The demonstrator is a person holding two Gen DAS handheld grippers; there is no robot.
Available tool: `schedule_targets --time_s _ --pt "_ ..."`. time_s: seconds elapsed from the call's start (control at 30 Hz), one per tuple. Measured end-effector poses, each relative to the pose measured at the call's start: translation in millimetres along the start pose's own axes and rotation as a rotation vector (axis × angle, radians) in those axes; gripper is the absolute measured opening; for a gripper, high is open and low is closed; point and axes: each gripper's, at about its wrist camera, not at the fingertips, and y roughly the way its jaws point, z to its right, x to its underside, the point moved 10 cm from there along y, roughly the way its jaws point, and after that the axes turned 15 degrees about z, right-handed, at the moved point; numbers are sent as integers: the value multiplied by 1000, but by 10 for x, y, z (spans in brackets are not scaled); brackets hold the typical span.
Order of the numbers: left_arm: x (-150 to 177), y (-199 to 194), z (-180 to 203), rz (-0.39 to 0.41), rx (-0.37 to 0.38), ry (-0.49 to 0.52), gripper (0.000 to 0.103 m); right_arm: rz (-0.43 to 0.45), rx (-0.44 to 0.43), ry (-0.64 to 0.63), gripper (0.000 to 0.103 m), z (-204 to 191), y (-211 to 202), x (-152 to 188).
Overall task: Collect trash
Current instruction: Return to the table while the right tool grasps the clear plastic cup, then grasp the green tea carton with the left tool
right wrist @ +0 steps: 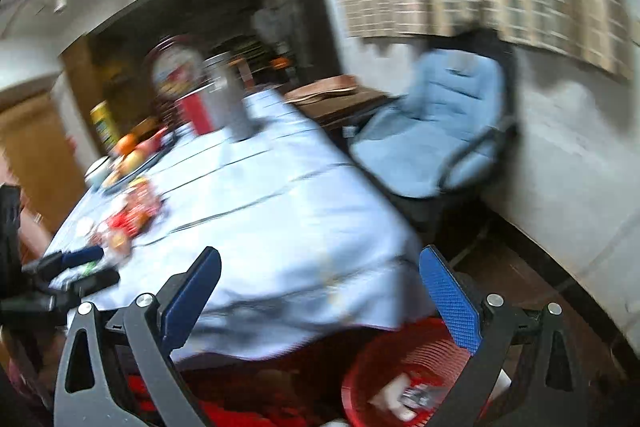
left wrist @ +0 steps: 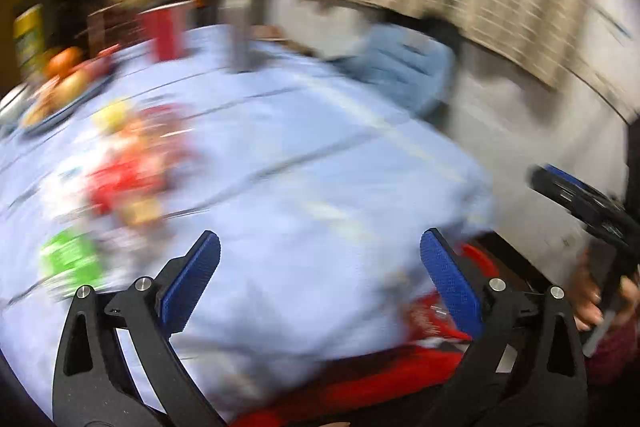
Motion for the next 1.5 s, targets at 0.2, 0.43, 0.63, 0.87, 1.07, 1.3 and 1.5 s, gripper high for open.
schedule_targets --time_s 0.2,0.43,0.63,0.87,1.07,1.3,1.5 --pt "170 -132 -1512 0 -264 -236 96 -94 -140 -121 97 -1051 467 163" --pt "76 17 -1879 0 -225 -315 96 -178 -243 -184 97 -1817 928 372" --pt "124 203 -1975 -19 -263 -210 96 -277 -325 -169 97 -2342 1290 549" --pt "135 145 -2264 47 -159 -423 96 -348 -394 -194 92 -2868 1539 769" --pt "84 146 -2287 63 -118 -467 96 -453 -473 -149 31 -3038 1601 1011" --pt "94 130 -2061 46 -125 -336 96 -344 -399 -111 31 -2697 1440 733" --pt "160 170 -2027 10 -209 -256 96 -311 -340 -77 31 -2353 1389 633"
